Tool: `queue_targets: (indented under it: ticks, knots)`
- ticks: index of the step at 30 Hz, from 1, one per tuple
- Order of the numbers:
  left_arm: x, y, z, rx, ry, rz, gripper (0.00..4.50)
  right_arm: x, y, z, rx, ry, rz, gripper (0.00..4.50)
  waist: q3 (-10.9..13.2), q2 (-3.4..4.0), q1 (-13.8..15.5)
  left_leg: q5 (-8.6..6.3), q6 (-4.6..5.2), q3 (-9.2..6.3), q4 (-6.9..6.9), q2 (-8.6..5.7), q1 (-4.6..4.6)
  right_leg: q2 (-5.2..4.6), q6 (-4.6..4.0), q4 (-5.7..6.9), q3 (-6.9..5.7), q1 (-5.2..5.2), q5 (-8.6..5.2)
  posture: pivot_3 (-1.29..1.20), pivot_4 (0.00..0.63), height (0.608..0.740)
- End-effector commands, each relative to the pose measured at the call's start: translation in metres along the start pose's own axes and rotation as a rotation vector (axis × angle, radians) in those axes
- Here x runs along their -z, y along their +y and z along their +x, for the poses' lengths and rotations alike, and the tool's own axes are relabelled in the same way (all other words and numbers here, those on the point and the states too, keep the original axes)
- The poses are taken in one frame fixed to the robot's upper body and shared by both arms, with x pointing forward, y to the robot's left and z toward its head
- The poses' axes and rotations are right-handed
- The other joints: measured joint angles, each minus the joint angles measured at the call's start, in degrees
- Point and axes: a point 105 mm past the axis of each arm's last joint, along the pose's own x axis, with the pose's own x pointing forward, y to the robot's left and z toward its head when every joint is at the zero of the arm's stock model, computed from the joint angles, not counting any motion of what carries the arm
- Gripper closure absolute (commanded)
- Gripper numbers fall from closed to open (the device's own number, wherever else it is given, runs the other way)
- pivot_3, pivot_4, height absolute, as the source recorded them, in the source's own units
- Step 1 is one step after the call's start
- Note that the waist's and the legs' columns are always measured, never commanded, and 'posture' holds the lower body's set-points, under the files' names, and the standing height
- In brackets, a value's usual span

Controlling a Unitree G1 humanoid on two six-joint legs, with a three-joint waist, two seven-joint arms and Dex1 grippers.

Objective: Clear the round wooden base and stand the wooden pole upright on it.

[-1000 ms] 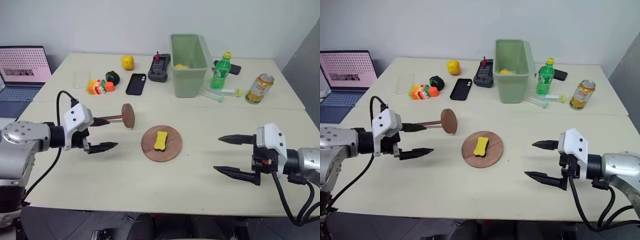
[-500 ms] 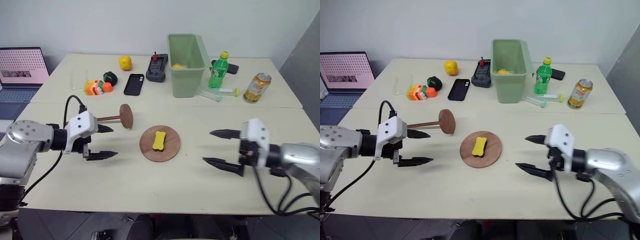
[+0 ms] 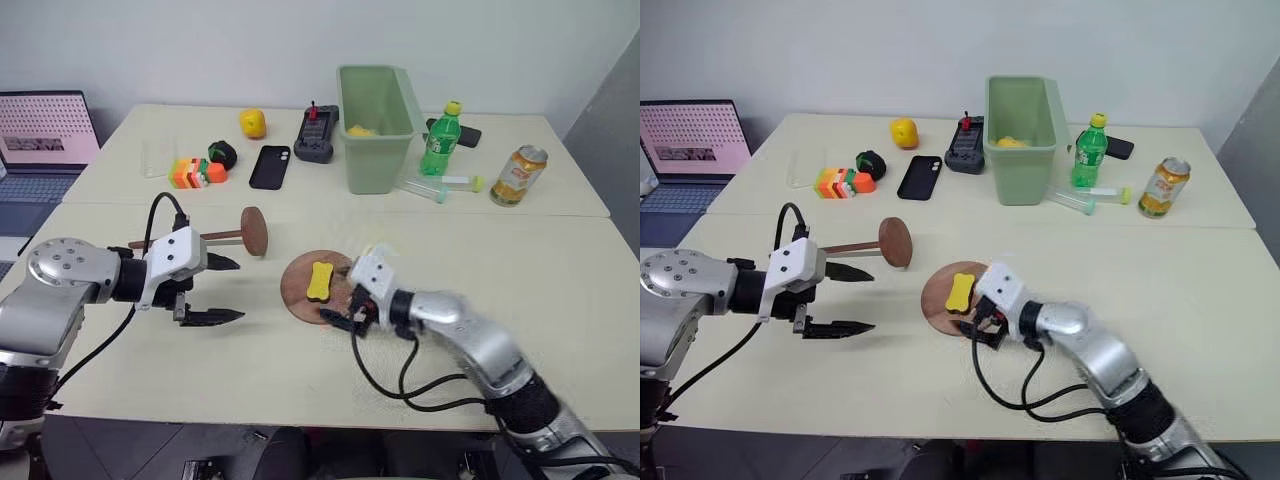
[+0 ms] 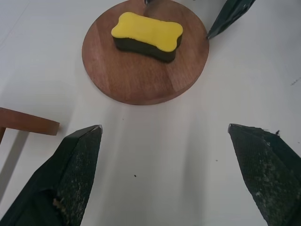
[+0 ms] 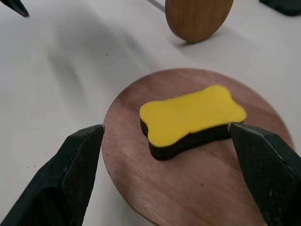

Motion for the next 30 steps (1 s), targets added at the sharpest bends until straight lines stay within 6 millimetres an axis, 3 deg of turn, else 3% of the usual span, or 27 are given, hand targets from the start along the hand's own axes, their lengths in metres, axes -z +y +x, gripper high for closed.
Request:
queue_targets:
  ticks: [1,11,27,30]
  knots:
    - [-0.008,0.000,-0.005,-0.006,-0.001,0.049,0.00,-0.003,0.000,0.005,0.025,0.007,0.004,0.08,0.0,0.00,0.0,0.00,0.00,0.00,0.00,0.01,0.01,0.00,0.00,0.01,0.00,0.00,0.00,0.00,0.150,0.740]
    - [-0.008,0.001,-0.007,-0.011,0.007,0.057,0.00,-0.007,-0.009,0.027,0.089,-0.003,0.044,0.08,0.0,0.01,-0.4,0.00,0.00,-0.02,-0.01,0.03,0.05,0.06,0.00,0.09,0.00,-0.02,0.00,0.00,0.150,0.740]
    - [-0.007,0.003,-0.007,-0.020,0.009,0.065,0.00,-0.006,-0.022,0.042,0.194,-0.012,0.077,0.08,0.0,0.02,-0.6,0.00,0.00,-0.01,-0.01,0.03,0.09,0.06,0.00,0.15,0.01,-0.02,0.00,0.00,0.150,0.740]
    - [-0.007,0.003,-0.007,-0.021,0.008,0.066,0.00,-0.006,-0.020,0.042,0.188,-0.016,0.079,0.53,0.0,0.02,-0.6,0.00,0.00,-0.02,-0.01,0.03,0.09,0.06,0.00,0.15,0.00,-0.02,0.00,0.00,0.150,0.740]
